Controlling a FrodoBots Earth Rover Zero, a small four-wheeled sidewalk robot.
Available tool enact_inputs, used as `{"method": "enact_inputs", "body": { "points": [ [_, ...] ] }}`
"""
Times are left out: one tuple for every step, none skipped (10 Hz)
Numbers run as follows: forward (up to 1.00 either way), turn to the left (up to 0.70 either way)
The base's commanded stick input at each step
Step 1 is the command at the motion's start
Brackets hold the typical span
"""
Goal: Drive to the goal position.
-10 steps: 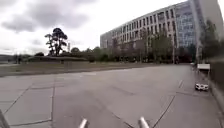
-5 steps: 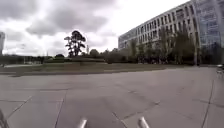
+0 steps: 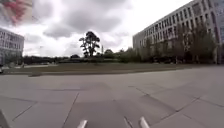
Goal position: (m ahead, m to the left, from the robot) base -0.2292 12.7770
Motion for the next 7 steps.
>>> {"method": "enact_inputs", "body": {
  "points": [
    [0.00,0.70],
    [0.00,0.70],
    [0.00,0.70],
    [0.00,0.70],
    [0.00,0.70],
    [0.00,0.70],
    [0.00,0.70]
  ]
}}
